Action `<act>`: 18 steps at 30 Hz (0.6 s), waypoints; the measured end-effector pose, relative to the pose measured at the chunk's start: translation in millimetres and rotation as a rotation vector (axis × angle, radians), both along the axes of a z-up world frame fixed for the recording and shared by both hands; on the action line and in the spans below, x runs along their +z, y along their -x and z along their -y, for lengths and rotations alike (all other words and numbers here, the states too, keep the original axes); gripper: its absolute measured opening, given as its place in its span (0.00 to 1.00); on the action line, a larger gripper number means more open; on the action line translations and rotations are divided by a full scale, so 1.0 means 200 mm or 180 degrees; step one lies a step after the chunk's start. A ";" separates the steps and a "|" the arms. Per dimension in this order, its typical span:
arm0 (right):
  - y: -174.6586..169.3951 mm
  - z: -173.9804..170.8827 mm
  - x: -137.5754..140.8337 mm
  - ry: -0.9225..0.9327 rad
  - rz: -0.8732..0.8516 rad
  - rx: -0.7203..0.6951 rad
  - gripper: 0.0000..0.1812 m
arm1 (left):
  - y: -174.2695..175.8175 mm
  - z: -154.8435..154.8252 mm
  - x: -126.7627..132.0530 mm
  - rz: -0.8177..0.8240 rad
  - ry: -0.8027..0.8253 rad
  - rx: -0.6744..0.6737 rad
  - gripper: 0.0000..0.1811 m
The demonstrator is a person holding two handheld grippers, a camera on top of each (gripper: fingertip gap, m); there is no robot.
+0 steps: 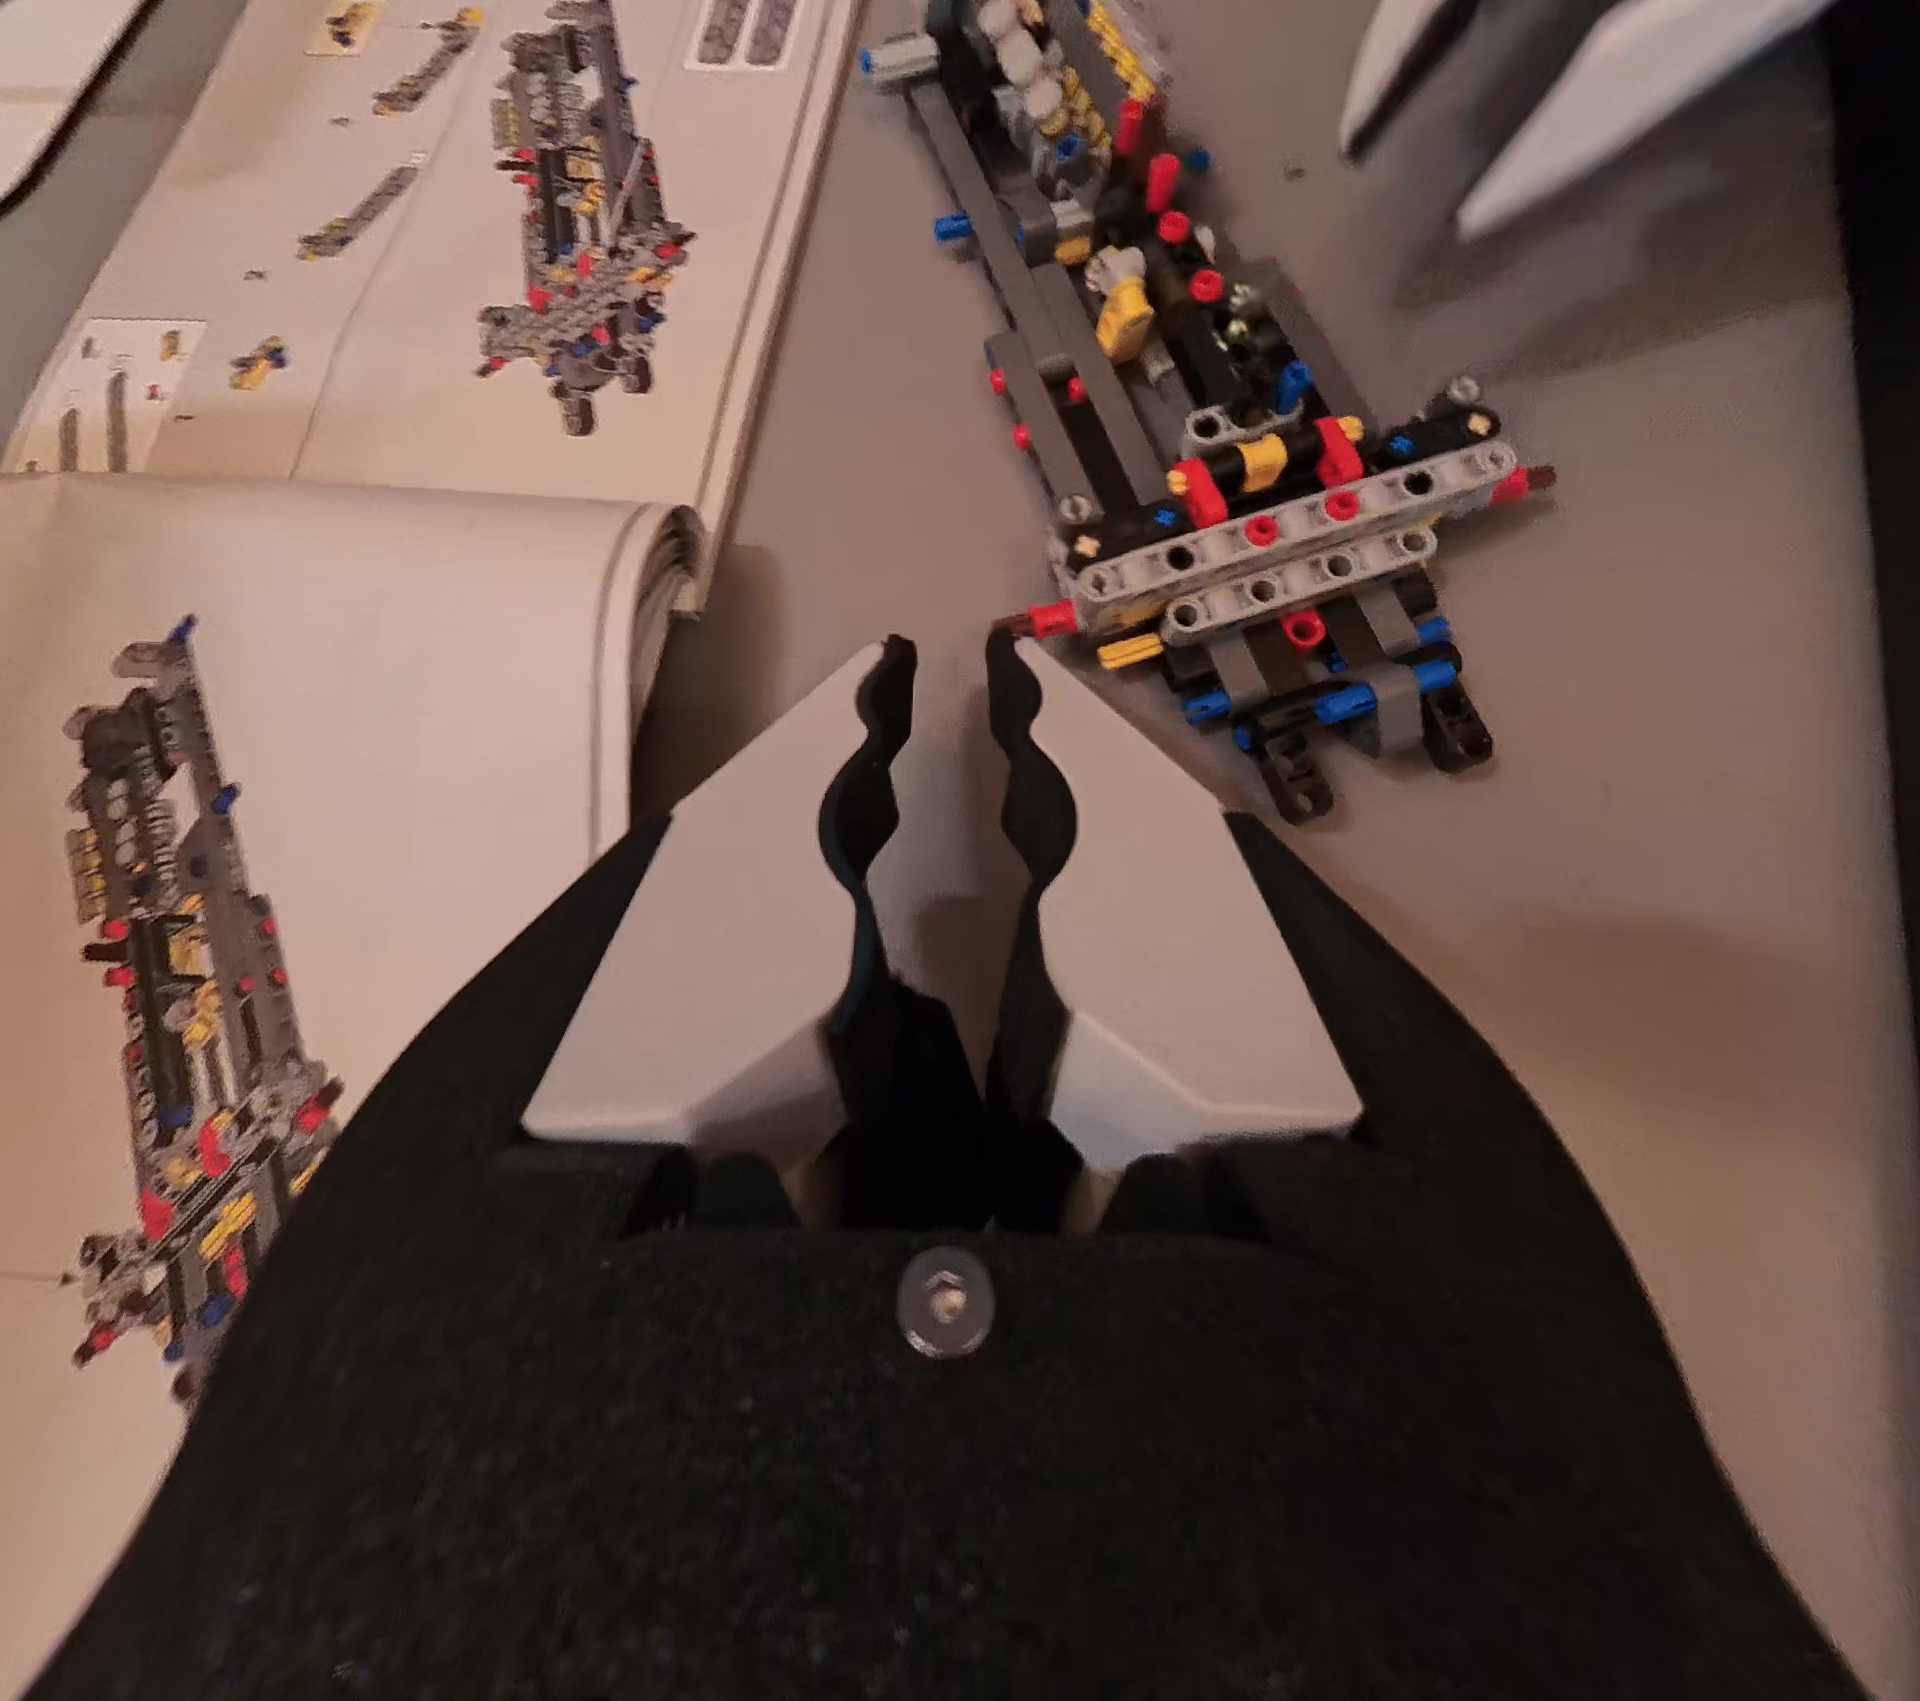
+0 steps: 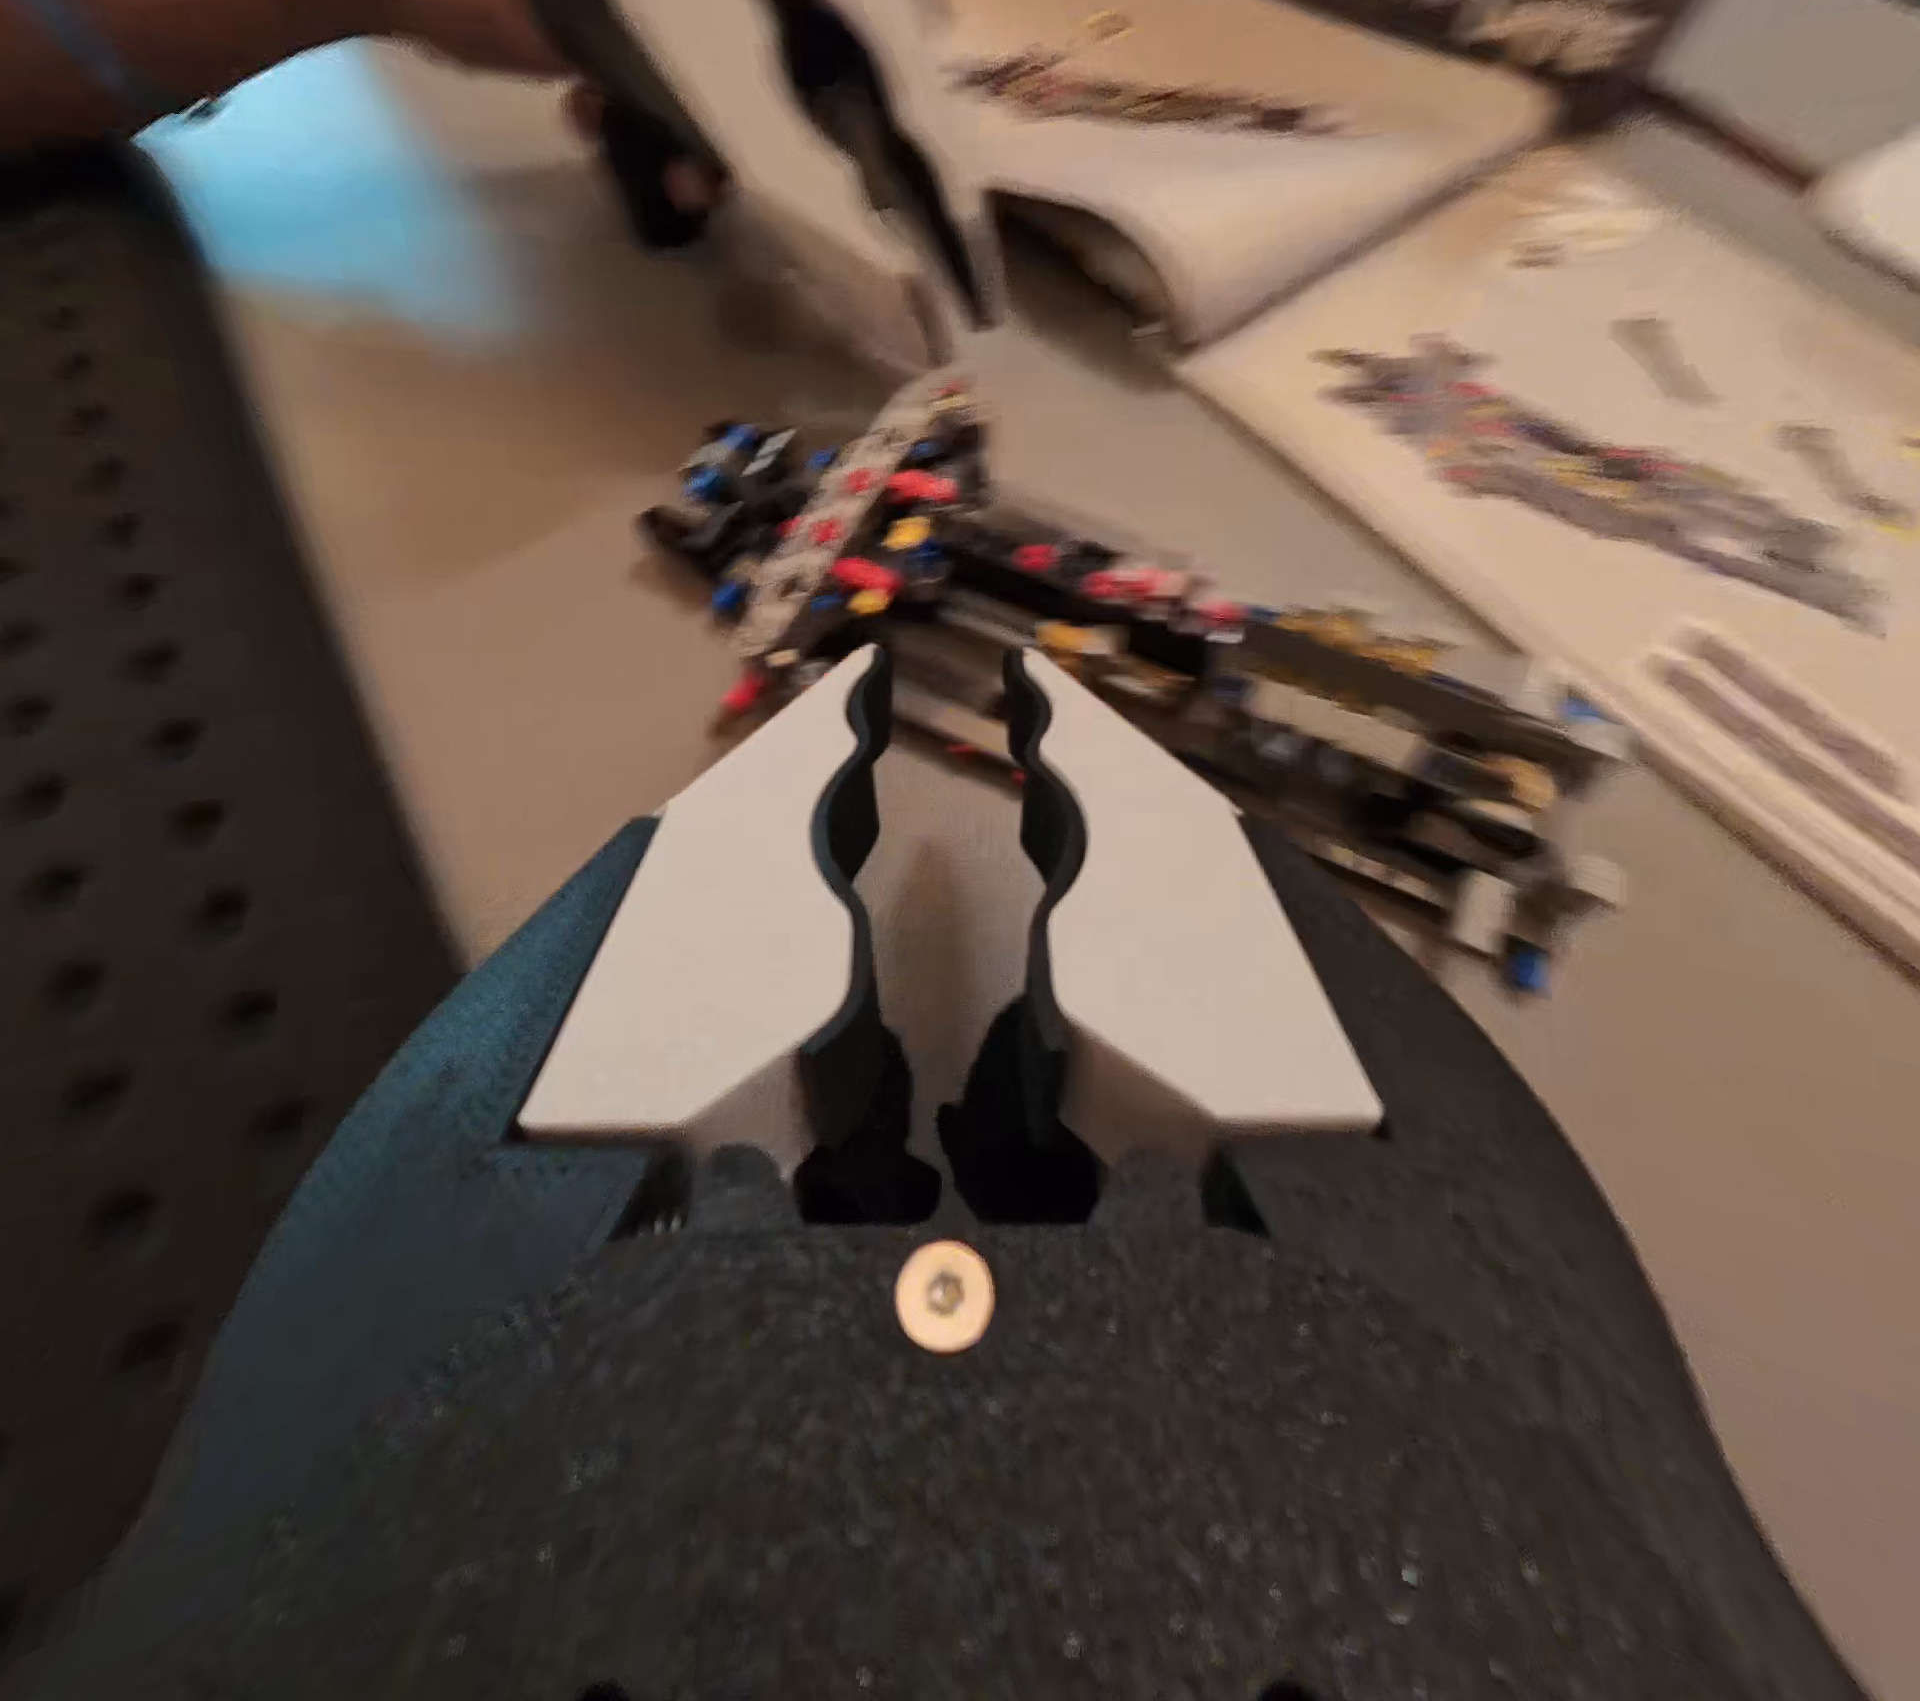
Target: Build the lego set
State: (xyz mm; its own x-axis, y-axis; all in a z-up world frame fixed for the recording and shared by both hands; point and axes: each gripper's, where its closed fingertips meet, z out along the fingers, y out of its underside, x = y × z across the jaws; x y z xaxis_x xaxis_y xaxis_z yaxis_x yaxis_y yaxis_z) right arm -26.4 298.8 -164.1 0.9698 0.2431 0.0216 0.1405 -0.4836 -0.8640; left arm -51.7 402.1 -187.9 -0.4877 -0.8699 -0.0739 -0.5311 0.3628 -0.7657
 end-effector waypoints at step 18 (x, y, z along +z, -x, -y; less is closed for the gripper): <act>-0.68 0.22 0.07 -0.0434 -0.0562 -0.2146 0.18 | -0.40 0.04 0.25 -0.0119 0.0848 0.0975 0.20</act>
State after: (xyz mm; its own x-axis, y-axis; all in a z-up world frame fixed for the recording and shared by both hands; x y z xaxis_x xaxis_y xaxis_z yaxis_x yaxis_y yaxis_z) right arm 110.4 254.9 -149.1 0.8998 -0.4049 -0.1623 -0.2991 -0.3018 -0.9052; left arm 27.6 394.1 -138.7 -0.2012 -0.9616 0.1866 -0.6131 -0.0250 -0.7896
